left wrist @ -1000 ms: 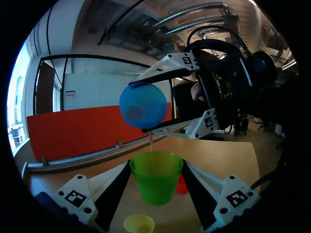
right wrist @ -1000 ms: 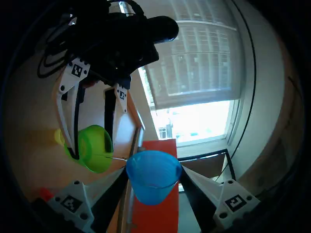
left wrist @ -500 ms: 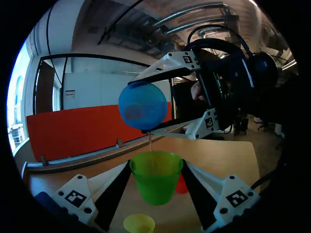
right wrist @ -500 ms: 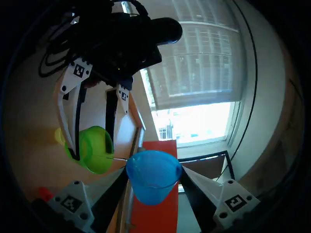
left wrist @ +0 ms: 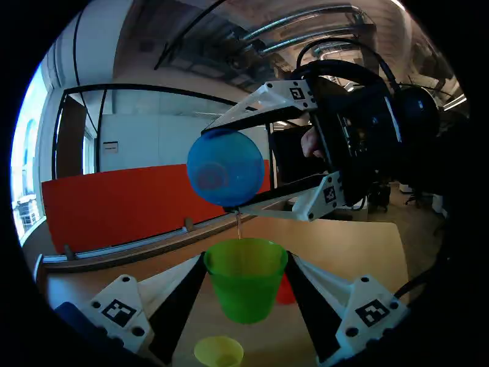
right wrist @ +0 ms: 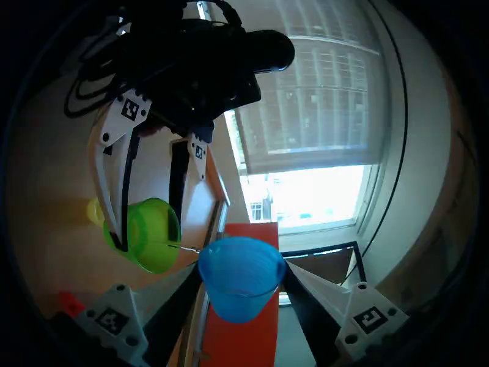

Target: Pour water

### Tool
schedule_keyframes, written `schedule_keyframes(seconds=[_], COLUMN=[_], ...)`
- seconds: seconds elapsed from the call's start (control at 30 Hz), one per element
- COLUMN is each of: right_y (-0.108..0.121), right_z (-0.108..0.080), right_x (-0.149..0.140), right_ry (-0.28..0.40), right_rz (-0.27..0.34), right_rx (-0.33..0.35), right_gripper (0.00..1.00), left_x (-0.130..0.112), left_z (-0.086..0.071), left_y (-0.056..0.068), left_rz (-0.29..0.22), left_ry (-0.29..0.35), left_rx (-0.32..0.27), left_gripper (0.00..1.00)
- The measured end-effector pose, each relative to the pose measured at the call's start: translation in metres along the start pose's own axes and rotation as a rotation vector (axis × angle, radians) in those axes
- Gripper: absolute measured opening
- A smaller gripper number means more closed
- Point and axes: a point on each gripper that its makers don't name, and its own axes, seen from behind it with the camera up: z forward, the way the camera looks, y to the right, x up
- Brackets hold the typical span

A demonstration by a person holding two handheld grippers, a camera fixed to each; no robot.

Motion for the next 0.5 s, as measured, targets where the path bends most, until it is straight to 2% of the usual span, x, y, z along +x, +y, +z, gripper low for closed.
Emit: schedule_keyframes(seconds=[0.5], right_y=[-0.0023], right_z=[0.0002], right_x=[0.0059], right_ry=[-0.006], right_rz=[-0.036], right_rx=[-0.007], right_gripper=[0.93], left_x=[0.0003], left_z=[0.0006], left_y=[-0.0001], left_rz=[0.001], left_ry=[0.0], left_rx=[0.0], left_gripper=[0.89])
